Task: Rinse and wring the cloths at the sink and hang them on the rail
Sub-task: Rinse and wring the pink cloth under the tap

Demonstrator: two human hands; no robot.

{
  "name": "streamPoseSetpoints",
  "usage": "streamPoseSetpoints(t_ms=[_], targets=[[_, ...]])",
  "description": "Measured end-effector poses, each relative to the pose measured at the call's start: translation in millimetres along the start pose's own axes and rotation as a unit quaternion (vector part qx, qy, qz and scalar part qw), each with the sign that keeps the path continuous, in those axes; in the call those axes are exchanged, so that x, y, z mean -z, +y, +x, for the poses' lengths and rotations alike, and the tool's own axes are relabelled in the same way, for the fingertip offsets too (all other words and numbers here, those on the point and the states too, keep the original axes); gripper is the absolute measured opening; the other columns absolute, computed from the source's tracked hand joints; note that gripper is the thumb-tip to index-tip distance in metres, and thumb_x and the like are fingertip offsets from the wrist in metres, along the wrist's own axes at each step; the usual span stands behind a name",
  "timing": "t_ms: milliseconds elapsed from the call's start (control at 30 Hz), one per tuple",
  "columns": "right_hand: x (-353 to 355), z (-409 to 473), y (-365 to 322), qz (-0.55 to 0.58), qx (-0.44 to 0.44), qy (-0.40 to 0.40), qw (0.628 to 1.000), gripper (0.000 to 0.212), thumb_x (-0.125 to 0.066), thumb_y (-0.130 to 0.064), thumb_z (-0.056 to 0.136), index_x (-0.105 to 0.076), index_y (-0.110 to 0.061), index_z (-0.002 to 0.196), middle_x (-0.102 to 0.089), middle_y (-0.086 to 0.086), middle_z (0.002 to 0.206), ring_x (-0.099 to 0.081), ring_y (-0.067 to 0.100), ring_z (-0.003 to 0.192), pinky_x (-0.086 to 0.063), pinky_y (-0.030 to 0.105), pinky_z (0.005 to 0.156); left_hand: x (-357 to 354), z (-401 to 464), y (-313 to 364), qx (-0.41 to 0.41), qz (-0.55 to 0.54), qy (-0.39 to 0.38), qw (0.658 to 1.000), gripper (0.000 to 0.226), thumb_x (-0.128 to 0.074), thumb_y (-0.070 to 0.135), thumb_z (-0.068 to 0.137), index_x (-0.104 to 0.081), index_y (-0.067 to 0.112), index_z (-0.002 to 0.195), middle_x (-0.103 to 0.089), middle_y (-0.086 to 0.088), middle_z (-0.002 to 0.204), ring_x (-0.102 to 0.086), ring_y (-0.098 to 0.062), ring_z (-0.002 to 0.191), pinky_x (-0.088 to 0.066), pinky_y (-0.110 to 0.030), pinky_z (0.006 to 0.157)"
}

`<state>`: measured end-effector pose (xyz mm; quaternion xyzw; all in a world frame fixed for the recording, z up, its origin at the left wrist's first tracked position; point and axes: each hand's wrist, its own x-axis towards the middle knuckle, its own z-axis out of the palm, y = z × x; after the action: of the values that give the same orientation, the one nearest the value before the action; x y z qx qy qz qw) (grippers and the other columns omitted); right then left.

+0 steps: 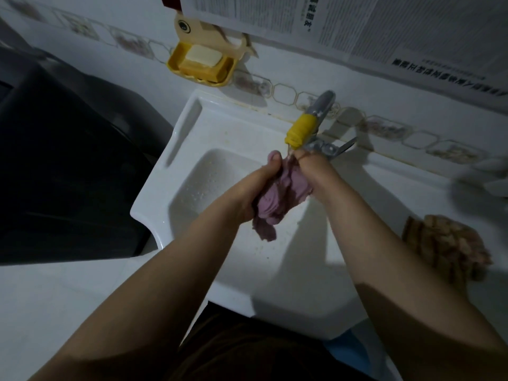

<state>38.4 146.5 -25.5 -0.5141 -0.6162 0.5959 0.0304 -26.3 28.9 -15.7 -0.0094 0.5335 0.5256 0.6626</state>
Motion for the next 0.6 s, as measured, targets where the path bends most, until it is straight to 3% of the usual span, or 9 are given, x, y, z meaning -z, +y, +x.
streamPoseSetpoints(t_ms=[67, 133, 233, 333, 400, 533, 600], targets=[[8.4, 1.9, 2.4, 0.109, -0.041, -0.072, 0.991, 0.031, -0.044, -0.031, 0.098, -0.063, -0.007, 0.091, -0.071, 0.011, 0.090, -0.068, 0.033, 0.091, -0.055, 0.038, 0.081, 14.6, -2.0, -0.1, 0.004, 0.089, -0.006, 0.996, 0.048, -0.048, 0.040, 0.096, -0.059, -0.001, 0.119, -0.068, -0.015, 0.097, -0.067, -0.023, 0.082, -0.055, -0.031, 0.074], [19.7, -2.9, 3.8, 0.140, -0.040, -0.160, 0.976, 0.026, -0.049, -0.019, 0.097, -0.067, -0.006, 0.083, -0.071, 0.011, 0.085, -0.067, 0.029, 0.085, -0.053, 0.040, 0.084, 26.0, -3.5, -0.8, -0.007, 0.139, -0.003, 0.990, 0.043, -0.056, 0.027, 0.094, -0.056, -0.004, 0.124, -0.067, -0.019, 0.101, -0.067, -0.023, 0.081, -0.057, -0.030, 0.071], [34.7, -9.1, 9.2, 0.126, -0.024, -0.238, 0.963, 0.016, -0.060, -0.016, 0.086, -0.071, -0.006, 0.080, -0.071, 0.010, 0.077, -0.066, 0.021, 0.072, -0.054, 0.035, 0.077, 40.4, -5.3, 2.1, -0.039, 0.085, -0.022, 0.995, 0.030, -0.057, 0.013, 0.092, -0.060, -0.001, 0.118, -0.069, -0.020, 0.102, -0.068, -0.026, 0.083, -0.057, -0.033, 0.074], [30.7, -11.0, 8.6, -0.049, 0.020, -0.160, 0.986, 0.034, -0.061, -0.033, 0.090, -0.056, -0.010, 0.064, -0.054, 0.001, 0.044, -0.048, 0.010, 0.040, -0.038, 0.021, 0.045, 46.6, -4.3, 7.0, -0.068, -0.022, -0.021, 0.997, 0.018, -0.048, 0.008, 0.095, -0.060, 0.001, 0.107, -0.070, -0.016, 0.088, -0.069, -0.023, 0.074, -0.059, -0.033, 0.069], [20.9, -9.0, 7.5, -0.153, 0.046, -0.092, 0.983, 0.045, -0.061, -0.046, 0.088, -0.051, -0.010, 0.062, -0.044, -0.002, 0.033, -0.039, 0.010, 0.030, -0.029, 0.016, 0.038, 43.4, -2.7, 8.2, -0.076, -0.038, -0.001, 0.996, 0.017, -0.047, 0.011, 0.096, -0.060, 0.001, 0.100, -0.068, -0.016, 0.080, -0.067, -0.023, 0.067, -0.057, -0.031, 0.062], [11.5, -4.3, 5.1, -0.082, 0.066, 0.059, 0.993, 0.040, -0.059, -0.033, 0.090, -0.063, 0.006, 0.085, -0.049, 0.004, 0.051, -0.044, 0.008, 0.041, -0.034, 0.021, 0.047, 39.8, 2.4, 5.5, -0.093, -0.122, 0.028, 0.988, 0.015, -0.048, 0.014, 0.093, -0.060, 0.006, 0.096, -0.064, -0.017, 0.080, -0.062, -0.027, 0.064, -0.053, -0.032, 0.058], [0.2, -14.6, 2.2, -0.040, 0.097, 0.076, 0.992, 0.036, -0.053, -0.027, 0.094, -0.062, 0.006, 0.084, -0.047, 0.004, 0.053, -0.043, 0.006, 0.041, -0.035, 0.023, 0.046, 38.9, 4.9, 6.4, -0.101, -0.148, 0.041, 0.983, 0.015, -0.051, 0.019, 0.092, -0.056, 0.009, 0.102, -0.060, -0.019, 0.083, -0.060, -0.030, 0.061, -0.051, -0.031, 0.054]])
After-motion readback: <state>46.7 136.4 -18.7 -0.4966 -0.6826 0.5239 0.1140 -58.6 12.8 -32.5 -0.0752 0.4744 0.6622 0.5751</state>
